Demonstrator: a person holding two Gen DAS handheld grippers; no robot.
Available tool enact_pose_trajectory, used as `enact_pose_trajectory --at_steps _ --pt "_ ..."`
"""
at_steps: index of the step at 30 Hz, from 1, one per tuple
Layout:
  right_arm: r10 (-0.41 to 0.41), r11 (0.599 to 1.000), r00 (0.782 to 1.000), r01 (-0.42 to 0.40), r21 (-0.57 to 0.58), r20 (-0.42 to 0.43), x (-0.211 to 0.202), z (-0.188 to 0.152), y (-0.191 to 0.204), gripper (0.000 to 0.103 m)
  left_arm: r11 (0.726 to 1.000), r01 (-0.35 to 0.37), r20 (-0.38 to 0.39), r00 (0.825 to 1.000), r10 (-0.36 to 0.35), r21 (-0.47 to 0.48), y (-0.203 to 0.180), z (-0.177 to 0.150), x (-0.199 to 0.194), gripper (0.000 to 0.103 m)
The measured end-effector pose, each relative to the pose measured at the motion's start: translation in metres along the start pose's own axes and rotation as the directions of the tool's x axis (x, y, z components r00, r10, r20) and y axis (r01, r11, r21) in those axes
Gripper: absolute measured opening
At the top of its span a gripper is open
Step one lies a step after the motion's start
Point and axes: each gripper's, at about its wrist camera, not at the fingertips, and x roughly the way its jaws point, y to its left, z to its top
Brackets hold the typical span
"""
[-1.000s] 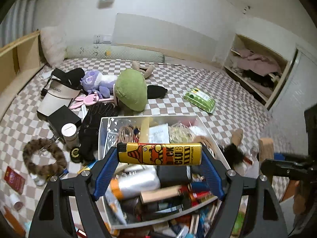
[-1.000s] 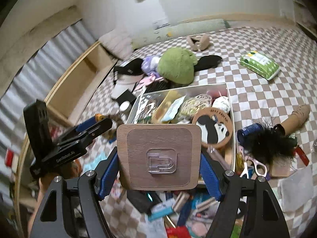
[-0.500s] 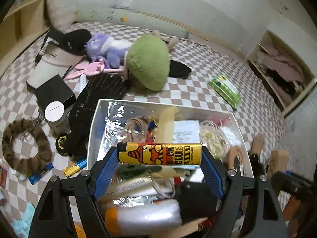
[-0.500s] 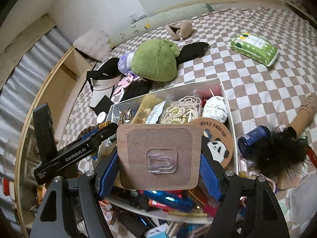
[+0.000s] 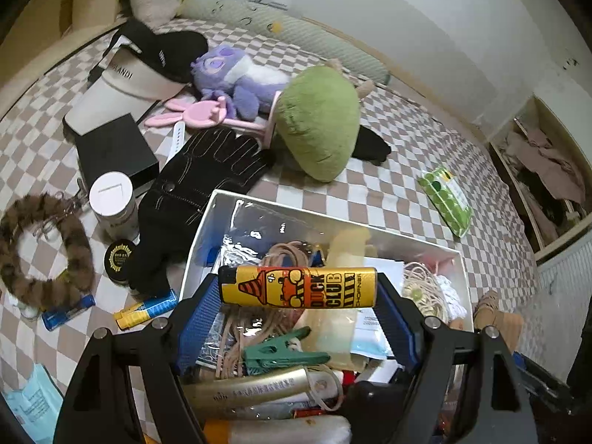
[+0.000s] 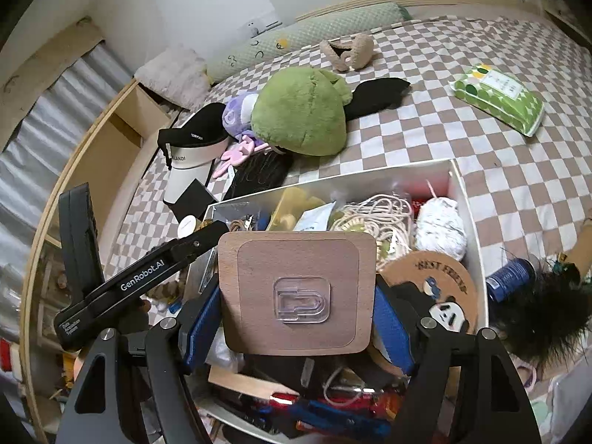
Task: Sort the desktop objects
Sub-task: 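Release the yellow tube into the box with the left tool while the right tool lowers the pad, then lower the tan pad into the box and open the right tool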
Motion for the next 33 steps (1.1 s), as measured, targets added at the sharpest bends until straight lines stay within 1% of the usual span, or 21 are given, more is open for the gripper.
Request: enact_pose_trajectory --at_steps 3,7,8,10,11,15,20,23,26,28,29,30,33 --pt "-0.006 1.000 1.000 0.006 -0.002 -0.006 0.007 0.002 0.001 0.076 1.000 -0.007 -0.010 1.000 0.007 -0.025 0.004 0.002 0.005 0.081" --pt "-0.037 0.999 0.999 0.037 -0.017 -0.005 0.015 0.005 0.002 0.076 0.999 -0.012 -0.020 1.000 0.011 -0.041 0.006 0.004 0.009 0.082" --pt "-0.046 0.999 0.999 0.046 -0.021 -0.004 0.016 0.006 0.002 0.076 0.999 -0.014 -0.019 1.000 0.014 -0.041 0.006 0.004 0.010 0.084" --pt "-0.062 0.998 0.998 0.062 -0.029 -0.004 0.019 0.007 0.001 0.076 0.999 -0.013 -0.010 1.000 0.013 -0.048 0.007 0.006 0.010 0.096" --pt "-0.066 0.997 0.998 0.066 -0.032 -0.004 0.021 0.008 0.001 0.076 0.999 -0.011 -0.006 1.000 0.011 -0.052 0.007 0.007 0.009 0.097" --pt "-0.096 0.994 0.995 0.095 -0.049 -0.004 0.026 0.010 0.002 0.076 0.998 0.000 0.011 1.000 0.000 -0.057 0.007 0.010 0.006 0.097" --pt "-0.164 0.980 0.987 0.163 -0.111 0.007 0.037 0.012 0.011 0.076 0.998 0.018 0.040 0.999 -0.015 -0.058 0.009 0.016 -0.001 0.097" --pt "-0.202 0.968 0.979 0.203 -0.148 0.021 0.043 0.014 0.018 0.076 0.999 0.016 0.055 0.998 -0.014 -0.051 0.011 0.019 -0.006 0.097" --pt "-0.200 0.968 0.980 0.200 -0.154 0.018 0.050 0.015 0.022 0.076 0.999 0.011 0.056 0.998 -0.008 -0.047 0.013 0.019 -0.006 0.097" --pt "-0.179 0.975 0.984 0.180 -0.129 0.019 0.050 0.016 0.020 0.081 0.999 0.006 0.055 0.998 -0.004 -0.045 0.015 0.019 -0.007 0.097" --pt "-0.168 0.978 0.985 0.170 -0.118 0.025 0.048 0.016 0.019 0.093 0.999 0.004 0.055 0.998 -0.002 -0.044 0.015 0.019 -0.007 0.097" --pt "-0.156 0.981 0.987 0.158 -0.111 0.031 0.046 0.017 0.019 0.101 0.999 0.002 0.055 0.999 0.000 -0.043 0.016 0.018 -0.007 0.097" --pt "-0.146 0.983 0.988 0.150 -0.105 0.047 0.039 0.018 0.018 0.101 0.999 -0.004 0.053 0.999 0.006 -0.040 0.018 0.018 -0.007 0.097"
